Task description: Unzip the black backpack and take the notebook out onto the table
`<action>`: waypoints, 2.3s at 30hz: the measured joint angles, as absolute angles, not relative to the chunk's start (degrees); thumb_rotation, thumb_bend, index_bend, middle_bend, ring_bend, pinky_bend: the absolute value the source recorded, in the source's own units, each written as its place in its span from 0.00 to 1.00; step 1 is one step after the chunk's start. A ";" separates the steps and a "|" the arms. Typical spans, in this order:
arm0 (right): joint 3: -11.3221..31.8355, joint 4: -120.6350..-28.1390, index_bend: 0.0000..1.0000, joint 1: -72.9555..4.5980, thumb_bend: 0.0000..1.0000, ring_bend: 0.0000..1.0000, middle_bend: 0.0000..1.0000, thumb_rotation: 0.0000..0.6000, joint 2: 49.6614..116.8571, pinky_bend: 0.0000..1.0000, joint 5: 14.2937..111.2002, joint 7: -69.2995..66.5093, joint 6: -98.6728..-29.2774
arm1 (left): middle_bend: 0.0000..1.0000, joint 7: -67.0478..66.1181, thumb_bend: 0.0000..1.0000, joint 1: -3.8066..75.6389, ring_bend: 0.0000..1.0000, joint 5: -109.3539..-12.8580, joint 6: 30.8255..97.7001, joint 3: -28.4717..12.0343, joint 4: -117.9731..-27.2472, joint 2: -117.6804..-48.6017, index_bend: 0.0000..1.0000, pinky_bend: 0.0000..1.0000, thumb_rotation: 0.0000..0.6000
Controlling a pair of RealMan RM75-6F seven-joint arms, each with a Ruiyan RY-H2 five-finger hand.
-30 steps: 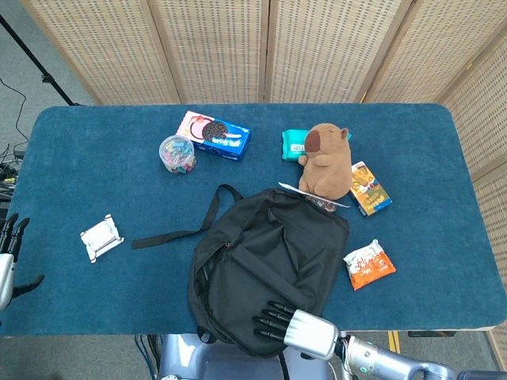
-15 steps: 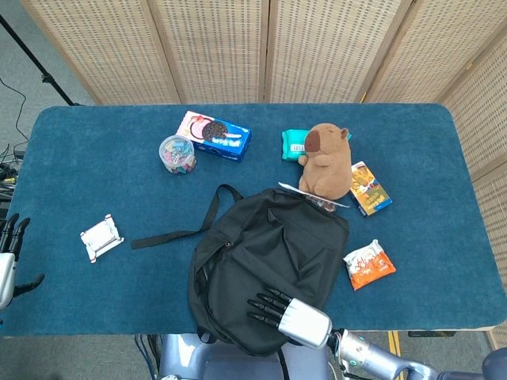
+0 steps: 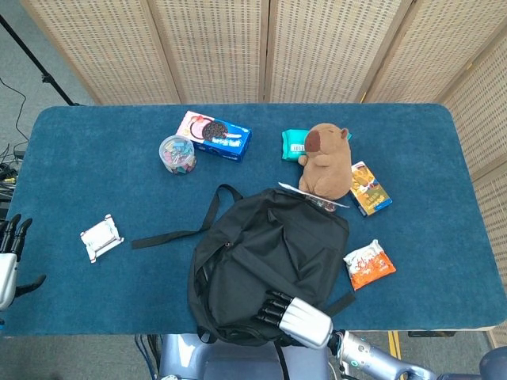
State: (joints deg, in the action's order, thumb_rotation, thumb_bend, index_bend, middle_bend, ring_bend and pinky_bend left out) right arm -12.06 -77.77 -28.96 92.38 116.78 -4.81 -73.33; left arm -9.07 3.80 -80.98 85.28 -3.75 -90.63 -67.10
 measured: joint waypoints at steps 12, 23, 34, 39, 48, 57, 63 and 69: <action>-9.73 -76.95 0.62 -28.47 0.72 0.55 0.65 1.00 94.62 0.51 114.59 -6.63 -77.33 | 0.00 -8.50 0.12 3.75 0.00 -81.17 85.37 -3.69 -90.78 -66.82 0.00 0.00 1.00; -4.29 -72.52 0.64 -30.11 0.72 0.55 0.66 1.00 95.63 0.53 111.65 -9.93 -80.19 | 0.00 -7.99 0.12 3.82 0.00 -81.67 85.31 -3.52 -90.75 -66.72 0.00 0.00 1.00; 3.08 -77.59 0.65 -31.50 0.75 0.56 0.67 1.00 93.62 0.53 97.60 -12.75 -74.00 | 0.00 -5.59 0.13 5.35 0.00 -87.49 84.26 -1.73 -89.68 -66.91 0.00 0.00 1.00; 7.73 -81.72 0.65 -32.29 0.75 0.56 0.67 1.00 92.61 0.54 88.84 -10.64 -69.80 | 0.00 -3.76 0.13 6.91 0.00 -93.84 85.40 -1.01 -88.57 -67.57 0.02 0.00 1.00; 13.93 -90.82 0.65 -32.78 0.75 0.56 0.67 1.00 91.29 0.53 71.05 -3.21 -63.55 | 0.00 0.96 0.15 13.86 0.00 -108.11 84.75 1.25 -86.78 -68.57 0.24 0.04 1.00; 17.69 -98.48 0.65 -33.48 0.76 0.56 0.67 1.00 88.95 0.54 55.93 0.93 -59.08 | 0.02 4.90 0.15 23.41 0.03 -118.49 80.09 2.94 -83.08 -75.07 0.32 0.05 1.00; 19.39 -100.66 0.65 -34.17 0.77 0.56 0.68 1.00 87.69 0.53 48.13 1.40 -56.85 | 0.03 6.10 0.16 27.89 0.03 -120.93 77.80 3.12 -77.86 -82.46 0.32 0.06 1.00; 20.64 -102.46 0.65 -34.81 0.78 0.56 0.68 1.00 86.06 0.54 42.37 -0.07 -54.01 | 0.03 9.46 0.15 32.00 0.03 -122.19 77.19 3.23 -70.48 -90.50 0.32 0.09 1.00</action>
State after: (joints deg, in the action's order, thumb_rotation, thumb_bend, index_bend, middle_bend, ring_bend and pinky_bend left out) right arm 20.64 -102.46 -34.81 86.06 42.37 -0.07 -54.01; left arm 9.46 32.00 -122.19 77.19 3.23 -70.48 -90.50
